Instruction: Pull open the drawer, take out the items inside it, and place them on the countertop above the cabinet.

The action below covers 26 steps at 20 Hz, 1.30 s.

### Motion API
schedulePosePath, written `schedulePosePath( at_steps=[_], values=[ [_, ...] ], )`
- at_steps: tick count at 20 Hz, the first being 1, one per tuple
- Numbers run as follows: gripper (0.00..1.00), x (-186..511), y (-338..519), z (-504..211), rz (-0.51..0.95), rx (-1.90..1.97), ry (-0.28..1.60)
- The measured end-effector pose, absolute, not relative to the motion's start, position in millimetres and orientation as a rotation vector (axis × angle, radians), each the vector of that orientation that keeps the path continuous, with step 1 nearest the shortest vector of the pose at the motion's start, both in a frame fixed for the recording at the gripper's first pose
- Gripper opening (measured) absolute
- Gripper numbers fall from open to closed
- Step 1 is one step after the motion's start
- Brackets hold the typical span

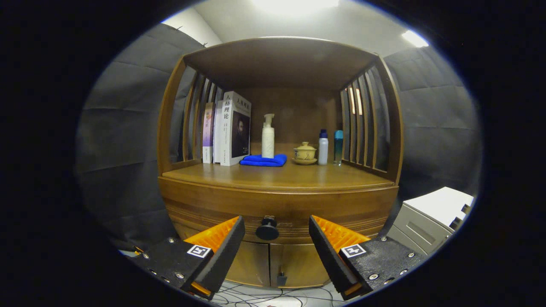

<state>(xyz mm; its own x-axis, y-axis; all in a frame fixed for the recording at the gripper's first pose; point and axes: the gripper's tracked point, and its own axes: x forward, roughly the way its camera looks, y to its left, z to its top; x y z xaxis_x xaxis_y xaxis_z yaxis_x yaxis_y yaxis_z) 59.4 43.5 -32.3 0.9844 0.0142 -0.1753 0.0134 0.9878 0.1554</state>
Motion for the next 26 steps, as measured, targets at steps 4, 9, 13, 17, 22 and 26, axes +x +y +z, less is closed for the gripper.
schedulePosePath(
  at_steps=[4, 9, 13, 17, 22, 26],
  values=[
    [0.95, 71, 56, -54, 0.004, 0.147, 0.243],
    [0.95, 94, 73, -83, 0.038, 0.162, 0.328],
    [0.94, 107, 76, -96, 0.051, 0.168, 0.362],
    [0.81, 117, 77, -95, 0.066, 0.17, 0.356],
    [0.56, 124, 73, -99, 0.061, 0.157, 0.368],
    [0.48, 125, 73, -101, 0.061, 0.156, 0.381]
  ],
)
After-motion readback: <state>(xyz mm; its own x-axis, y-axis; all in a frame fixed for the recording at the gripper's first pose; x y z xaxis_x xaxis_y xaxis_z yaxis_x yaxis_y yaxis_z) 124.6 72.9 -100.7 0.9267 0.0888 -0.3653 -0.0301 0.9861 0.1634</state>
